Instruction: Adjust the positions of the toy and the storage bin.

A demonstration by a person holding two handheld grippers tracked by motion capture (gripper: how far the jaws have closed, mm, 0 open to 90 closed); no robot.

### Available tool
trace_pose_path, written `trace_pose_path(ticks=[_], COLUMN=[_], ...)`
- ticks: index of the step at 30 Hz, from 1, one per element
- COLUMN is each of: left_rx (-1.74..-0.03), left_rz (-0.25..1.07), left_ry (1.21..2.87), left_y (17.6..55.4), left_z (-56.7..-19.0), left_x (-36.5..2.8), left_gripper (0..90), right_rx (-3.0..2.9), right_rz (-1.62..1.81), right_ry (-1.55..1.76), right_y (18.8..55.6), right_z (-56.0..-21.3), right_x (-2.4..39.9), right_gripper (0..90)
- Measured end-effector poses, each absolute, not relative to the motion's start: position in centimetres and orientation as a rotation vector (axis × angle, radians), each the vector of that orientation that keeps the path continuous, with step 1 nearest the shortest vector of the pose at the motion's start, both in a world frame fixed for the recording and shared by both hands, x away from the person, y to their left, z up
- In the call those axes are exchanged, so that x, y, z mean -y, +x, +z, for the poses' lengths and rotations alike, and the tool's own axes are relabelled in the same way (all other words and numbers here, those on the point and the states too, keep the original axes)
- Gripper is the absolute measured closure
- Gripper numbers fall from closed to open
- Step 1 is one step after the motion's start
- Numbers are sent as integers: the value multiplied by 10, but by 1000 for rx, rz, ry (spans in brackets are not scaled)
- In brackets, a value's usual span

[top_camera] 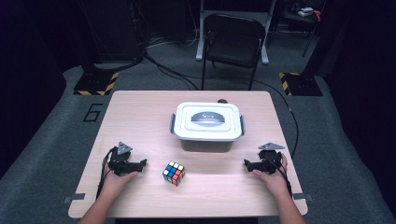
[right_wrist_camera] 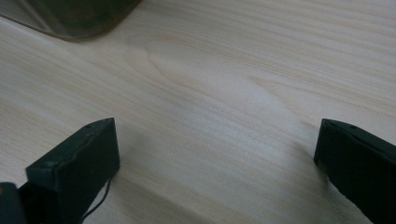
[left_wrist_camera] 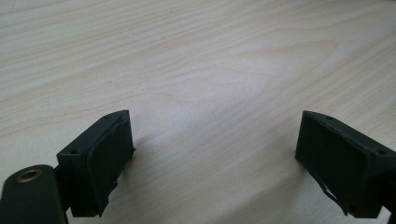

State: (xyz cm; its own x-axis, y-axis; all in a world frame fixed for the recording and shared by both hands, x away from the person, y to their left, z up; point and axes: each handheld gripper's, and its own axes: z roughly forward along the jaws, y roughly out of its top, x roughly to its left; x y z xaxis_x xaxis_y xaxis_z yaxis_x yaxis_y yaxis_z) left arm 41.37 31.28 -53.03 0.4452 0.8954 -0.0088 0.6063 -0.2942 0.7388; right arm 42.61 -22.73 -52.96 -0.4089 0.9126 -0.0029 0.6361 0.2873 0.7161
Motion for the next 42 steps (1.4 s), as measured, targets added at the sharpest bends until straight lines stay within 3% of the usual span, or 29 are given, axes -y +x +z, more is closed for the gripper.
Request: trace_pose_path(ticks=[34,37,38,41,42], left_rx=[-1282,-1291,-1293,-1297,-1298], left_rz=[562,567,568,569,573], left_ry=[2005,1991,1988,1987,1982], left_y=[414,413,413,413,413], left_z=[-530,-530,-530,-530,-530], left_x=[-312,-311,-311,-311,-311], left_gripper=[127,135,137,146,150], right_rx=[-2121,-2129,-2124,-2139,-2144], right_rz=[916,911,913,910,918], right_ry=[1409,1400,1414,1421,1423], right_y=[421,420,418,419,418], right_z=[-529,-528,-525,-523,-521], right_x=[224,226,227,228,228], right_gripper=[34,99,165,196,261])
